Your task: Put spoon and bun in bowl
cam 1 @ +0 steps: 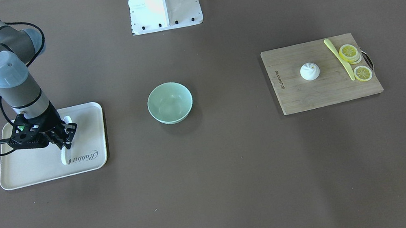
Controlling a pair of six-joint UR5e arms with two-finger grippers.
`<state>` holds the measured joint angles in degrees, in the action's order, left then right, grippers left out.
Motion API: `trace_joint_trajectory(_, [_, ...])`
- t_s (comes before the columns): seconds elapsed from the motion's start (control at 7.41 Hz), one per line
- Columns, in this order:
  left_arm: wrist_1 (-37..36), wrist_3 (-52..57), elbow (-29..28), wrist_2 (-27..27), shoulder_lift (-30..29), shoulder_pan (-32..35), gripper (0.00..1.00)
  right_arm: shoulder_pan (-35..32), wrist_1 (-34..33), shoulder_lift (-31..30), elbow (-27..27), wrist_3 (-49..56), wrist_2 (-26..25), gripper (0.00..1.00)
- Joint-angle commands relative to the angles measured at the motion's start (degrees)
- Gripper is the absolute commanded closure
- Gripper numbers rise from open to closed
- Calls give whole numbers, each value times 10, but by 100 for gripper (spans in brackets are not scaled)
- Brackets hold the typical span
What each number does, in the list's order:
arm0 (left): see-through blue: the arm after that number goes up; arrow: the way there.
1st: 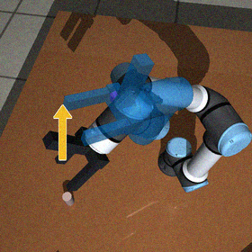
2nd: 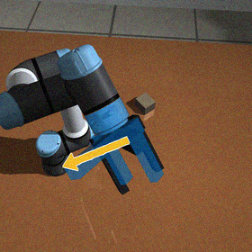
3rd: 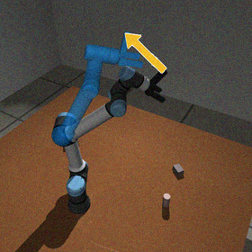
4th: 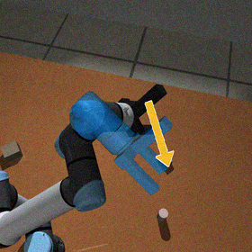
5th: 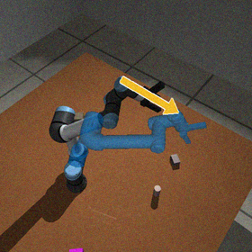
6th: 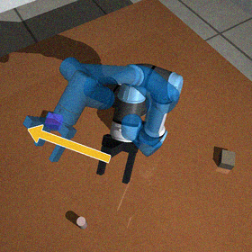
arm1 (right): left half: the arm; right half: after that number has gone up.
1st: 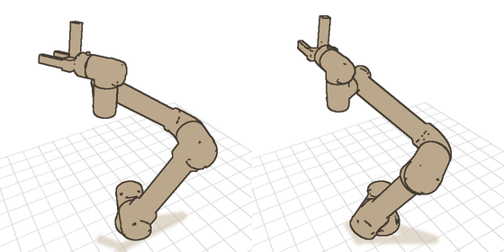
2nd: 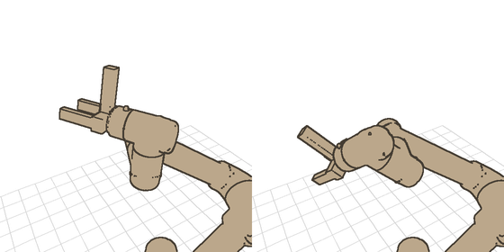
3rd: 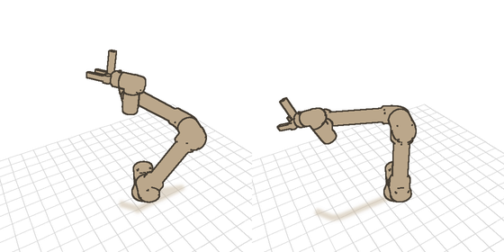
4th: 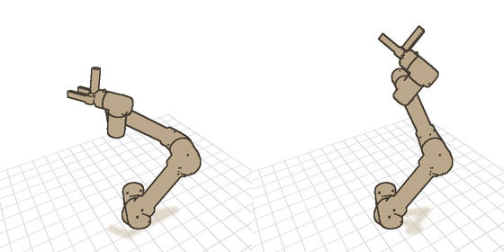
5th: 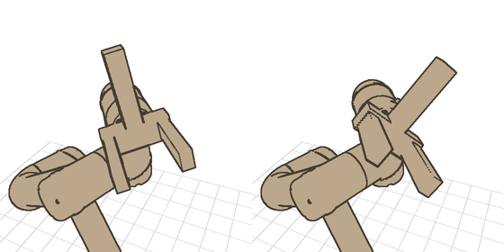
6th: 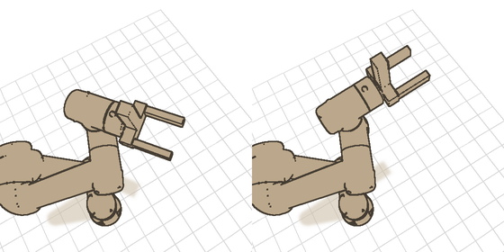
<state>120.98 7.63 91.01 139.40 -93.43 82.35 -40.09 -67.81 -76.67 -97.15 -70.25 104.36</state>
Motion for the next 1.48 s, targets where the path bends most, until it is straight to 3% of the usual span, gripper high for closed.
trace_joint_trajectory(0.0, [0, -1, 0, 0, 0, 0, 2, -1, -28, 24, -28, -59, 1, 100])
trace_joint_trajectory(0.27, [0, -1, 0, 1, 0, 0, 2, 14, -139, 110, -31, -192, -1, 100])
trace_joint_trajectory(0.54, [0, -1, 0, 1, 1, 0, 2, 75, -283, 220, -25, -306, -76, 100])
trace_joint_trajectory(0.81, [0, -1, -3, 1, 0, 0, 2, 117, -329, 286, 5, -406, -127, 100])
trace_joint_trajectory(1.08, [0, -1, -3, 3, 0, -1, 2, 135, -331, 366, 109, -467, -162, 100])
trace_joint_trajectory(1.21, [0, -1, -3, 3, 0, 0, 2, 136, -330, 369, 118, -467, -166, 100])
trace_joint_trajectory(1.35, [0, -1, -3, 3, 0, -1, 2, 136, -331, 369, 117, -467, -166, 85])
